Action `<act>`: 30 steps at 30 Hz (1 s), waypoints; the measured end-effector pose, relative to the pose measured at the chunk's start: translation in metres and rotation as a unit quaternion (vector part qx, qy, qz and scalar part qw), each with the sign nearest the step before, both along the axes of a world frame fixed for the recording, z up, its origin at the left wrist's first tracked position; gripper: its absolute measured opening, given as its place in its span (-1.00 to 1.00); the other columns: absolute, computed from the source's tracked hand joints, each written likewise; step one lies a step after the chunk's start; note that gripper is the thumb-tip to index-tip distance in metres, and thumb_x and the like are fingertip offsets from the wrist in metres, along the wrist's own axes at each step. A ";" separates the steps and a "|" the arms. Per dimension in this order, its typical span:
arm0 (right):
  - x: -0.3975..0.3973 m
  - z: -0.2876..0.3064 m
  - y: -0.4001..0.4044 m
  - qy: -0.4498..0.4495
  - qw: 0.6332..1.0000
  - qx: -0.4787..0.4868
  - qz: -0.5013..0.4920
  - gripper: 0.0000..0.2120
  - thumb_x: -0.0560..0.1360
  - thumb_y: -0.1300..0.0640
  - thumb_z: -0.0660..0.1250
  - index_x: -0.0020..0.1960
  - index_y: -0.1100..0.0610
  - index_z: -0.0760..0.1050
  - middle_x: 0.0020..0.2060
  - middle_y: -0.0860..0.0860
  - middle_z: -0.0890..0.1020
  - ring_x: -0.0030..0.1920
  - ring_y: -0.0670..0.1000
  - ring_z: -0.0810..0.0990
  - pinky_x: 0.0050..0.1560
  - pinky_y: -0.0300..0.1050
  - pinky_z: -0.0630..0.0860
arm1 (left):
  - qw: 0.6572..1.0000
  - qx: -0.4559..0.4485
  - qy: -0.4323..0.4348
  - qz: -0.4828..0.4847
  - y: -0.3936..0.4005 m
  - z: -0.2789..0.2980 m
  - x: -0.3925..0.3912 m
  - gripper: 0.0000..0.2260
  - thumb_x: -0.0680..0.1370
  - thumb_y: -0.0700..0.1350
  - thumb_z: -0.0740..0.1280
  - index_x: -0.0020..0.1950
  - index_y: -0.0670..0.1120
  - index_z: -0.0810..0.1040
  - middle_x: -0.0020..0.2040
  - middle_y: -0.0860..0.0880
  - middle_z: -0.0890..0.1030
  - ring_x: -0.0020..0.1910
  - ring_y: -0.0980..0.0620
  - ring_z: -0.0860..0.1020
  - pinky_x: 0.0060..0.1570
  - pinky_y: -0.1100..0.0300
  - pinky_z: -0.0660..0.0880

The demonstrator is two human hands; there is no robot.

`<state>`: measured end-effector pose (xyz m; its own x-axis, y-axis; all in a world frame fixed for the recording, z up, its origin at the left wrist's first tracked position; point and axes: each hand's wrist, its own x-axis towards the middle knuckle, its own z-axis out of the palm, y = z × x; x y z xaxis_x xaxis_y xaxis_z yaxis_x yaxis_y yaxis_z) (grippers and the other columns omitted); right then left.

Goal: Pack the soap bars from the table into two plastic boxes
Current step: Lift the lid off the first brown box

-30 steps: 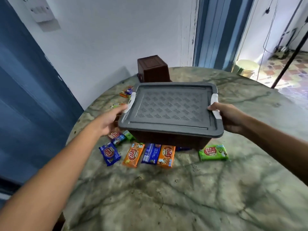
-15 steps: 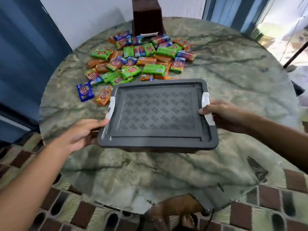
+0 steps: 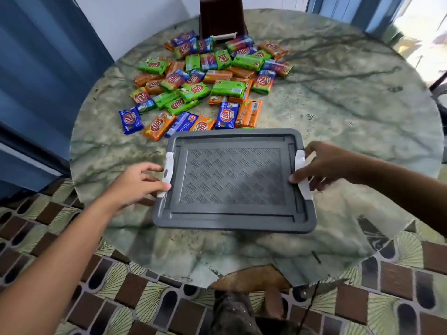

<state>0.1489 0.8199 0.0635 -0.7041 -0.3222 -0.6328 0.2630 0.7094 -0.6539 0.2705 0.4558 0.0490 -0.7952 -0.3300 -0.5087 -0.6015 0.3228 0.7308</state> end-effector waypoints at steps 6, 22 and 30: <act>-0.003 0.009 -0.012 0.016 0.998 0.050 0.032 -0.69 0.29 0.31 0.56 -0.08 0.31 0.49 -0.36 0.25 0.66 -0.44 0.16 0.63 -0.44 -0.04 0.60 | 0.980 -0.194 0.018 -0.034 0.015 0.008 -0.023 -0.82 0.37 -0.20 0.54 -0.15 -0.21 0.60 -0.32 -0.15 0.61 -0.44 -0.08 0.57 -0.30 -0.02 0.63; -0.012 -0.017 0.020 -0.160 0.976 -0.140 -0.043 -0.69 0.26 0.44 0.44 -0.01 0.30 0.58 -0.17 0.29 0.68 -0.27 0.16 0.70 -0.22 0.06 0.66 | 0.989 -0.096 -0.058 -0.092 -0.011 0.006 -0.037 -0.86 0.51 -0.37 0.29 -0.11 -0.48 0.52 -0.16 -0.41 0.62 -0.27 -0.26 0.65 -0.24 -0.04 0.65; -0.010 -0.045 0.042 -0.220 0.954 -0.185 -0.086 -0.20 -0.01 0.20 0.68 0.18 0.30 0.51 -0.11 0.16 0.63 -0.26 0.05 0.64 -0.33 -0.13 0.60 | 0.977 0.175 -0.107 0.055 -0.028 -0.027 -0.015 -0.92 0.55 -0.26 0.31 -0.01 -0.15 0.57 -0.25 -0.11 0.66 -0.42 0.04 0.61 -0.50 0.18 0.54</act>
<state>0.1387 0.8618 0.0184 -0.4600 -0.4848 -0.7439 0.6611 0.3723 -0.6514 0.2553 0.4274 0.0221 -0.6273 -0.1834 -0.7569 -0.7701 0.0011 0.6379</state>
